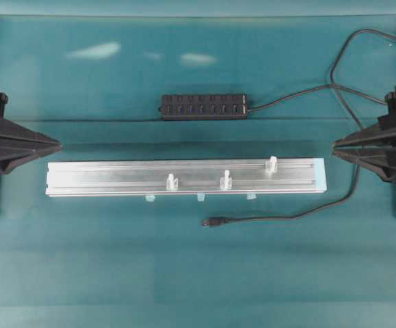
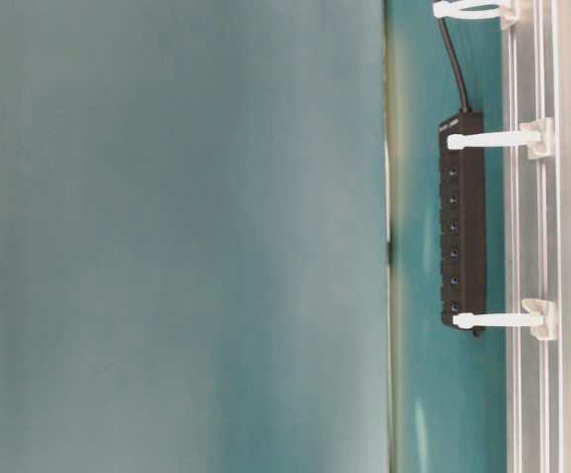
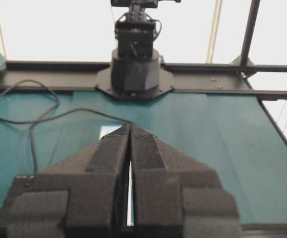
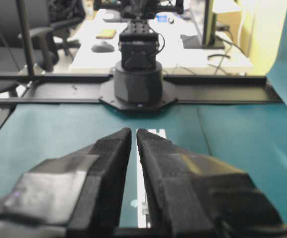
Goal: Pass the USB cable through three rings with both arms.
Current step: 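Move the right gripper down toward the black USB cable plug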
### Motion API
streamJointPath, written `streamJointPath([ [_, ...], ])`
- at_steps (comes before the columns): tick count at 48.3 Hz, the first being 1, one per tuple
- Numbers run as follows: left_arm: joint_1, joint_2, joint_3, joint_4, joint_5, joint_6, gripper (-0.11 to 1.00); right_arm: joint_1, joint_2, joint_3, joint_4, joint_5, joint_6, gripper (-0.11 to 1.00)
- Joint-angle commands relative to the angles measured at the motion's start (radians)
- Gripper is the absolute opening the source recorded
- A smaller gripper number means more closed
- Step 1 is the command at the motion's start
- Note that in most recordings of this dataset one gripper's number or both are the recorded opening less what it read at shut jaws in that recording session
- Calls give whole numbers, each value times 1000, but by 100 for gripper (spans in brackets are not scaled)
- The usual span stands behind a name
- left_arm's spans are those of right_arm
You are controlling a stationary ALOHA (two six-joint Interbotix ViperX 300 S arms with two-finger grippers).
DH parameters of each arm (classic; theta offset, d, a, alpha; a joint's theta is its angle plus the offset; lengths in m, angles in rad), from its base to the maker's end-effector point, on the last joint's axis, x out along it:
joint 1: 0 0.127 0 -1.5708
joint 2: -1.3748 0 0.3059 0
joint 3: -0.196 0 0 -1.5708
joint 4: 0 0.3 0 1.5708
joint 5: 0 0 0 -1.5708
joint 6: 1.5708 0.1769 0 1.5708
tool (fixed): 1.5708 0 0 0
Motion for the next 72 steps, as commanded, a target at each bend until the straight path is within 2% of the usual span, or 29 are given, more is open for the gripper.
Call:
streamJointPath([
  [1, -17, 29, -57, 6, 12, -20, 2, 20, 14, -32, 9, -6, 9, 0],
  [4, -21, 49, -81, 6, 28, -31, 2, 32, 21, -49, 31, 25, 21, 1],
  [7, -26, 63, -103, 6, 43, -34, 2, 37, 28, -66, 44, 75, 57, -5],
  [15, -32, 89, -155, 6, 103, -29, 2, 63, 37, -126, 43, 255, 155, -10],
  [18, -32, 97, -176, 6, 135, -23, 2, 74, 44, -150, 43, 311, 172, -10],
  [30, -32, 147, -252, 8, 272, -20, 2, 92, 166, -256, 43, 518, 202, -10],
  [52, -8, 189, -275, 9, 284, -18, 2, 104, 502, -446, 43, 759, 218, -5],
  [56, -8, 187, -275, 9, 284, -18, 2, 106, 574, -503, 43, 834, 218, 1],
  [60, -8, 187, -275, 9, 284, -20, 2, 109, 627, -558, 37, 905, 212, 13],
  [70, -6, 187, -275, 9, 298, -18, 5, 135, 739, -649, -23, 1003, 213, 68],
  [72, -6, 186, -275, 9, 302, -20, 7, 140, 765, -663, -25, 1017, 213, 73],
])
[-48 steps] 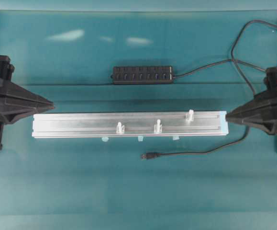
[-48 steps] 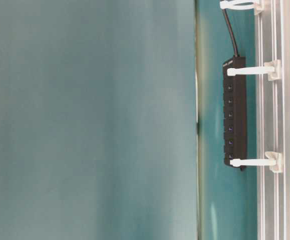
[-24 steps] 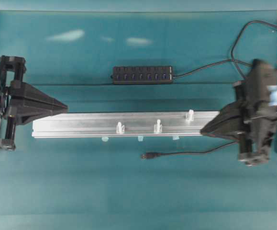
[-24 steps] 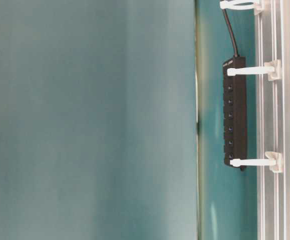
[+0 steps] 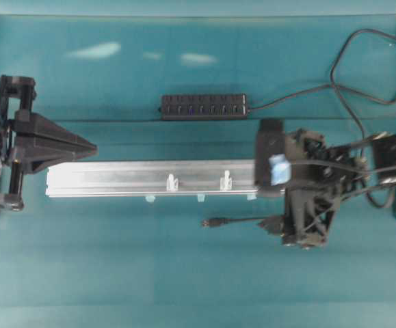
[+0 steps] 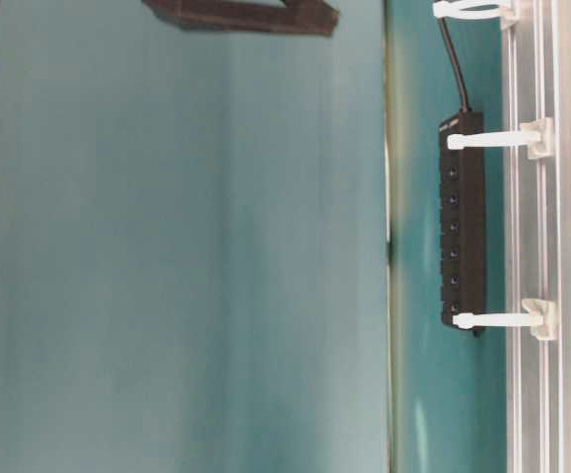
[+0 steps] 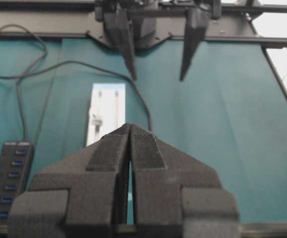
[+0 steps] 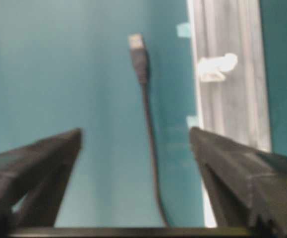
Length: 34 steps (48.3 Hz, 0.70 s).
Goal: Pass the USB cable through three rings with both arms.
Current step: 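Move the right gripper down toward the black USB cable plug, then grasp the USB cable just behind the plug with the right gripper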
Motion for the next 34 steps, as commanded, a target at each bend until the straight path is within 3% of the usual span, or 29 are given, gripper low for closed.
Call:
streamJointPath([
  [1, 3, -2, -26, 3, 6, -2, 8, 12, 43, -48, -9, 23, 5, 72],
  [5, 2, -3, -25, 3, 18, -2, 12, 20, 86, -58, -9, 32, 6, 68],
  [34, 2, -31, -17, 3, 44, -3, 12, 40, 264, -91, -41, -5, 6, 67],
])
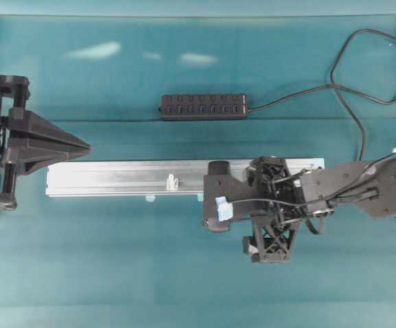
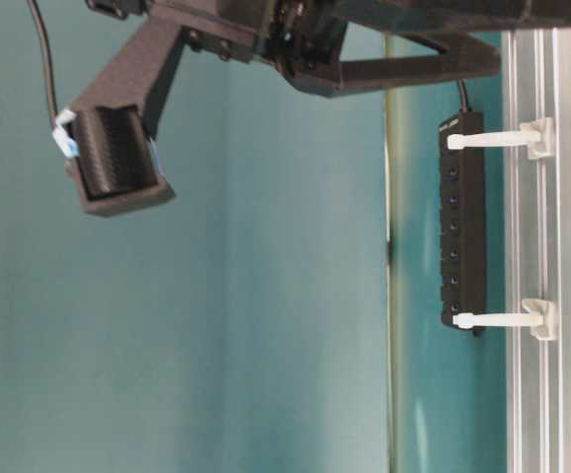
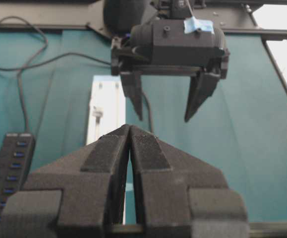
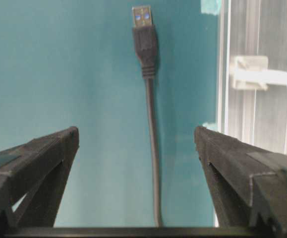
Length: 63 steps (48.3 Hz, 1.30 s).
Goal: Pass the USB cable through three rings with both arms.
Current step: 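Grasp the USB cable just behind the plug with the right gripper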
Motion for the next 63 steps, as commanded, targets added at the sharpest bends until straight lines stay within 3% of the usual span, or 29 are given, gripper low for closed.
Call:
streamJointPath([
  [1, 0, -2, -17, 2, -5, -3, 12, 3, 8, -15, -6, -6, 6, 67],
  [22, 0, -3, -18, 2, -5, -2, 12, 0, 87, -17, -58, -26, 5, 66],
  [53, 0, -3, -14, 0, -5, -3, 12, -11, 196, -35, -58, -95, 6, 66],
  [63, 0, -3, -14, 2, -5, -3, 12, -11, 199, -29, -58, -97, 8, 58],
])
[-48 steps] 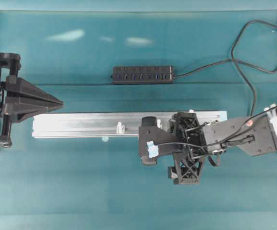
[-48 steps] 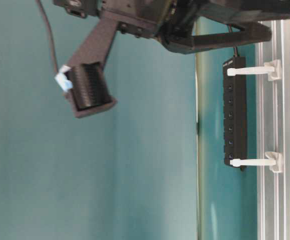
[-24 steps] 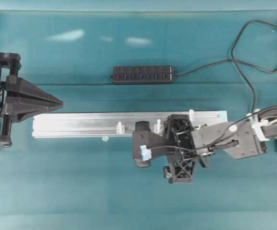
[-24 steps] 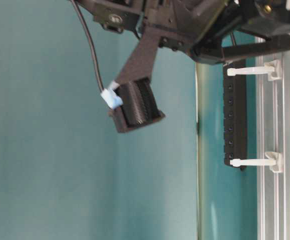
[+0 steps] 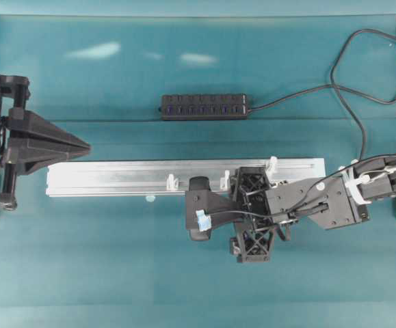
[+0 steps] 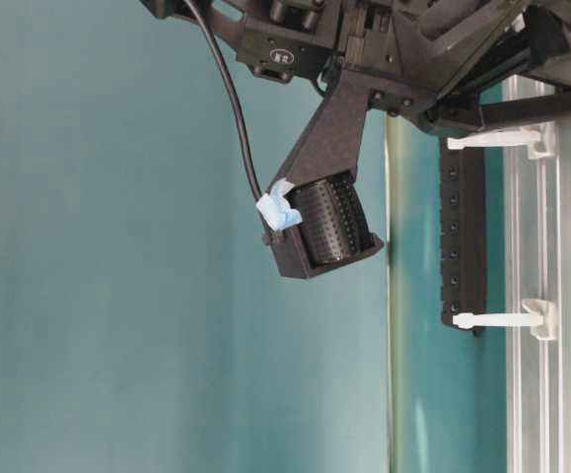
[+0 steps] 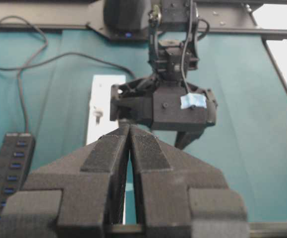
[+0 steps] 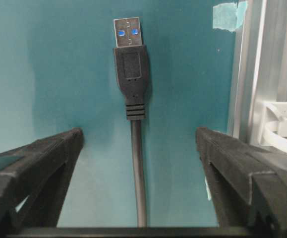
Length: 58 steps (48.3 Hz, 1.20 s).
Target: Pass the USB cable through three rings with both arms.
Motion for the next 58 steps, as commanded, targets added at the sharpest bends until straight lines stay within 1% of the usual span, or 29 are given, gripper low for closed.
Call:
streamJointPath([
  [1, 0, 0, -14, 3, -5, -2, 12, -3, -3, -6, -3, -6, 8, 57],
  [8, 2, 0, -15, 3, -5, -2, 12, -3, 2, -5, -3, -21, 9, 51],
  [18, 0, -2, -15, 3, -5, -8, 12, -3, 8, -3, -2, -26, 11, 51],
  [24, 0, -2, -15, 3, -5, -9, 12, -3, 11, 0, 2, -20, 14, 47],
  [28, 2, -2, -17, 3, -5, -9, 12, -5, 11, 5, 5, -15, 15, 40],
  [37, 0, -2, -17, 3, -5, -9, 12, -12, 11, 20, 9, -18, 17, 11],
  [40, 0, -2, -17, 3, -5, -9, 12, -17, 11, 25, 9, -21, 17, 5],
  [44, 0, -2, -18, 3, -5, -9, 12, -21, 11, 25, 9, -26, 20, 1],
  [51, 0, -2, -18, 3, -5, -11, 12, -26, 9, 25, 9, -28, 46, -1],
  [58, 0, -2, -18, 3, -5, -9, 12, -26, 8, 28, 9, -28, 51, -2],
])
